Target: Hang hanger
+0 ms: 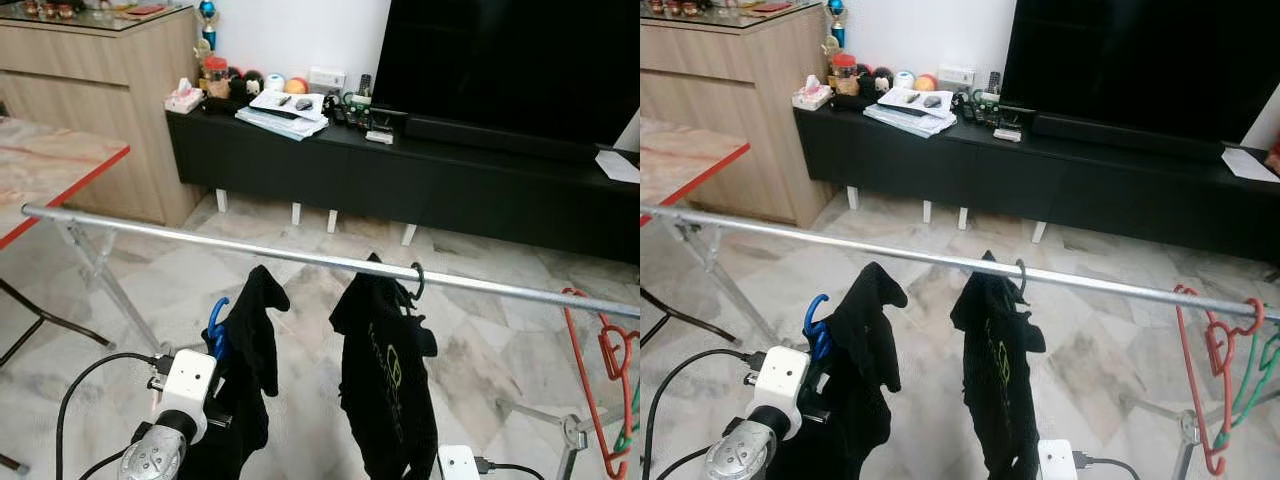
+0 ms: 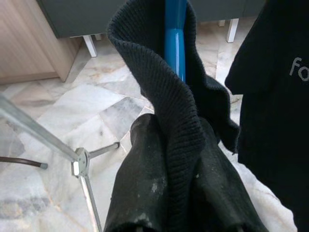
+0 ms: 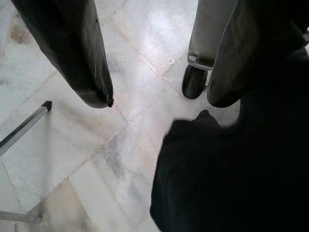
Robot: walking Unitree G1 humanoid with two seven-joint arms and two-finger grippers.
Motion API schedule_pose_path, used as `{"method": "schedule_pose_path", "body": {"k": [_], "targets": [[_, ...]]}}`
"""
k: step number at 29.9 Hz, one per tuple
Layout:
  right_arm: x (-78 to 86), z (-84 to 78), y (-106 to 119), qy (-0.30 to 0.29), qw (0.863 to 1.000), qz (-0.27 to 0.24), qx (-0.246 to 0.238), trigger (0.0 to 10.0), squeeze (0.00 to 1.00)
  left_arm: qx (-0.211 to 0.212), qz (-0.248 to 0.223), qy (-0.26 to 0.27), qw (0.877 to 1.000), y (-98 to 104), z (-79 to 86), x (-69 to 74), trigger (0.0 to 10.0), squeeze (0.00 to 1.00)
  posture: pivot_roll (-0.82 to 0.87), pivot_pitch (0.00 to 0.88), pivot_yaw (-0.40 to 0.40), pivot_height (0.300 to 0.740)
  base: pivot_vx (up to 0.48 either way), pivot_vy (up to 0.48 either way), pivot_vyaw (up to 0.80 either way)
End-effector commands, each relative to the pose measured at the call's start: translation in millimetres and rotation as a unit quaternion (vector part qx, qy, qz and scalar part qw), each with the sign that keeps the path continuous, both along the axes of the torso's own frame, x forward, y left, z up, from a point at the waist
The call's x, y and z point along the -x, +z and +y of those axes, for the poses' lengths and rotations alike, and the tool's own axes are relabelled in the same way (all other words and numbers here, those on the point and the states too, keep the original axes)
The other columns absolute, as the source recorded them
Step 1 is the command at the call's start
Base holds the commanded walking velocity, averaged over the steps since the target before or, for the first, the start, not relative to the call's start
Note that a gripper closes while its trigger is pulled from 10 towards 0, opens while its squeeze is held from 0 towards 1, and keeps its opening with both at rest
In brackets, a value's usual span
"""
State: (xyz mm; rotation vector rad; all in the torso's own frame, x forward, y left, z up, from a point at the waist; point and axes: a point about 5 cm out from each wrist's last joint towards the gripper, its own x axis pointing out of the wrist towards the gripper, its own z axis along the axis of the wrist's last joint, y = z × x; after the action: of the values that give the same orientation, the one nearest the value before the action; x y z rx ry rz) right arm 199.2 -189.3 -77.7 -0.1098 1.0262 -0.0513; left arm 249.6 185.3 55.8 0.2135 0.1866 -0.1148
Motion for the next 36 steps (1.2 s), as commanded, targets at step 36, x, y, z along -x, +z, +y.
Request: {"method": "schedule_pose_path", "body": {"k": [36], "targets": [[-2.0, -2.1, 1.5, -0.013, 1.000, -0.011, -0.005, 10.0, 0.00, 0.004, -0.021, -0.003, 1.000, 12.5, -3.3, -3.7, 10.0, 0.00, 0.16, 0.000, -0.068, 0.740, -0.279, 0.000, -0.08]]}}
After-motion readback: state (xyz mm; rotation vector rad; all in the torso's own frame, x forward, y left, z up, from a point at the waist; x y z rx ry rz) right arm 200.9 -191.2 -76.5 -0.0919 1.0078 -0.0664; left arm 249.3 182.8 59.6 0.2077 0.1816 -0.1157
